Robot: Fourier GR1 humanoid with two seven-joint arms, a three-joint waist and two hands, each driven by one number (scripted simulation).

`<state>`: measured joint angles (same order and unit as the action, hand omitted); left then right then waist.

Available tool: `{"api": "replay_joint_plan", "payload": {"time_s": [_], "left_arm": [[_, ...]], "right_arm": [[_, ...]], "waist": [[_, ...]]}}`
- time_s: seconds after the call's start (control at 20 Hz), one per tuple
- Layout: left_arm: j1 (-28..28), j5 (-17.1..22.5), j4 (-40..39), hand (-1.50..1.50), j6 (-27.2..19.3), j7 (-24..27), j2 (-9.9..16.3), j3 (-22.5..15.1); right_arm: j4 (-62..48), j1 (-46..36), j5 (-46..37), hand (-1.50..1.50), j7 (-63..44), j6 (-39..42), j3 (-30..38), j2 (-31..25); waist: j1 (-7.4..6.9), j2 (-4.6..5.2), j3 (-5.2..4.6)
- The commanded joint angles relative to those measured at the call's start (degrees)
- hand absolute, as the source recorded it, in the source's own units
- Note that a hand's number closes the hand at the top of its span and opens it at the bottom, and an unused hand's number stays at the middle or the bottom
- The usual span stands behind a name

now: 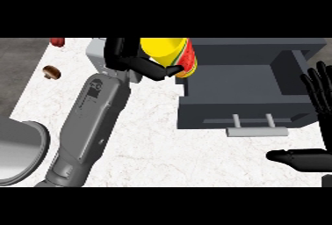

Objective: Pick up the cup, place it into the drawer and close the drawer

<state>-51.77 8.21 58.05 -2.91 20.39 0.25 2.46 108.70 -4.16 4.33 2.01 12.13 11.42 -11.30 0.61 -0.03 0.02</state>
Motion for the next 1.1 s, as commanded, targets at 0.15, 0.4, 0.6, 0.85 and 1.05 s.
{"api": "replay_joint_plan", "payload": {"time_s": [0.15,0.4,0.6,0.85,1.05], "left_arm": [[-12.9,2.8,-13.9,1.50,-6.2,-1.4,-0.2,-1.8],[-16.5,9.1,-18.0,1.50,-10.7,-4.4,-0.3,-6.2],[-18.6,14.2,-23.7,1.50,-14.9,-1.3,-0.3,-12.9],[-19.9,18.7,-26.6,1.50,-16.6,-1.3,-0.3,-19.3],[-21.3,21.4,-29.9,1.50,-17.2,-0.5,-0.3,-22.8]], "right_arm": [[-1.6,-2.2,1.0,-1.50,-0.7,1.0,0.5,-0.9],[-1.0,-1.1,-1.0,-1.50,0.4,-0.1,-0.9,0.8],[0.9,0.6,-2.0,-1.50,0.5,0.1,-2.0,1.3],[0.7,-3.0,1.7,-1.50,-3.4,1.6,0.2,-1.1],[-0.3,0.0,0.3,-1.50,0.9,2.1,-0.9,0.4]], "waist": [[0.93,0.42,0.00],[0.98,0.34,0.00],[2.10,0.48,0.01],[2.40,0.56,0.02],[2.61,0.62,0.03]]}}
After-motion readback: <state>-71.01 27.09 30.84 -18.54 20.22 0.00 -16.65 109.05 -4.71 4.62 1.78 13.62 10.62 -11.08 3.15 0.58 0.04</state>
